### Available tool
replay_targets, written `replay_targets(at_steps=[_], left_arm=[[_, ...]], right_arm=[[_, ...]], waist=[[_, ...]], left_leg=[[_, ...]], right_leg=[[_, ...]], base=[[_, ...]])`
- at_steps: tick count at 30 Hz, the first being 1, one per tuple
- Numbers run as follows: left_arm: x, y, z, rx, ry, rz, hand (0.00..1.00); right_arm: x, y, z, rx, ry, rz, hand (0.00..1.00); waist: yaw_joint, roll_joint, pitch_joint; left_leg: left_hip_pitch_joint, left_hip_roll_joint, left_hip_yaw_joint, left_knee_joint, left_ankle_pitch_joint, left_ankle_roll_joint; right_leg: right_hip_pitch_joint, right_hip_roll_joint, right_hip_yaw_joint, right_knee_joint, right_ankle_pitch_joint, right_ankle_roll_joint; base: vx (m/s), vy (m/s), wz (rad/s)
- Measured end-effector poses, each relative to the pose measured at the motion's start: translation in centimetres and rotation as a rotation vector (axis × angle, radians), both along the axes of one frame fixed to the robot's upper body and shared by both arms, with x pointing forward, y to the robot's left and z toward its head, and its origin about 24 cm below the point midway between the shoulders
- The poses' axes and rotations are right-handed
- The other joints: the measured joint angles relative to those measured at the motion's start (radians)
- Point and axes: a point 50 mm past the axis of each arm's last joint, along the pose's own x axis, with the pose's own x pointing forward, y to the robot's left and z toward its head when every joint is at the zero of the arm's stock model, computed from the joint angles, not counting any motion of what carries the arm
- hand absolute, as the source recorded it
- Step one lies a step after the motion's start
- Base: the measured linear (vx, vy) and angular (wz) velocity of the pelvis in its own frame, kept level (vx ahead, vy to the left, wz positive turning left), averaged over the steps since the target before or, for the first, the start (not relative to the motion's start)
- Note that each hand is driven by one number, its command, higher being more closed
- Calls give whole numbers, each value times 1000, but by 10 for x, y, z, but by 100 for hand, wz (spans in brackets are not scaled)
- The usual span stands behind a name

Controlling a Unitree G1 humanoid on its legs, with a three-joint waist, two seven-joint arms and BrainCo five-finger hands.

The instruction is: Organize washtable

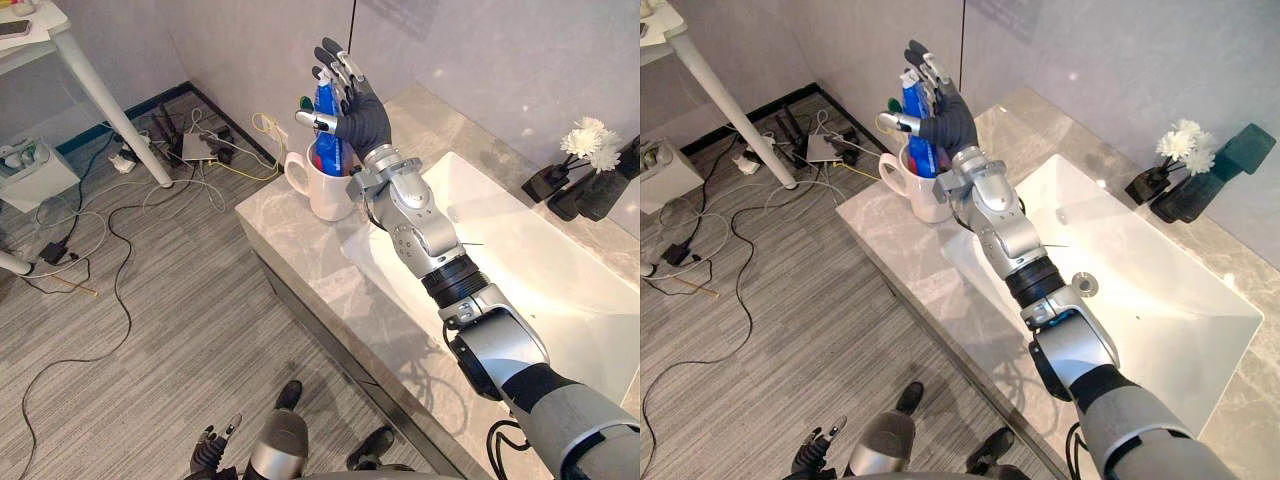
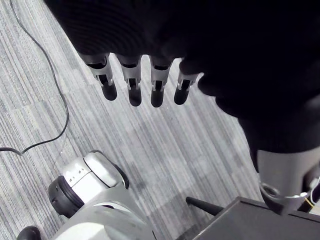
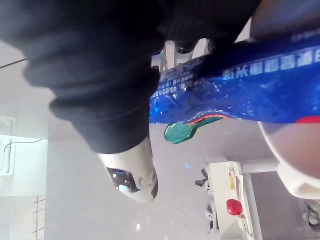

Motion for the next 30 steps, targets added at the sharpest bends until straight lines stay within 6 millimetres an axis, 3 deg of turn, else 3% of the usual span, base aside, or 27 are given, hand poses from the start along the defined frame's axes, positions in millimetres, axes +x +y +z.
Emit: replay_targets(at_steps=[6,16,25,30], left_arm=[[0,0,0,0,2,-1,0],[-3,1,-1,0,14,-1,0],[-12,5,-3,5,46,2,0],[-21,10,-5,14,88,19,0]], right_arm=[[-5,-2,-4,18,-5,8,0],[-23,-17,9,86,-105,28,0],[-60,-67,28,211,-300,-2,0],[-88,-120,41,237,-456,-124,0]], waist=[[-2,-1,0],[-26,-6,-4],[-68,-19,-23],[-121,-28,-74]], left_leg=[[3,0,1,0,0,0],[20,0,10,-4,0,0],[38,0,51,-13,0,0],[37,-2,79,-16,-3,4]], right_leg=[[3,0,1,0,0,0],[11,0,14,0,0,0],[3,1,55,0,1,0],[-16,2,86,-1,6,-1]], base=[[0,0,0],[1,1,-2],[5,12,-12],[9,16,-17]])
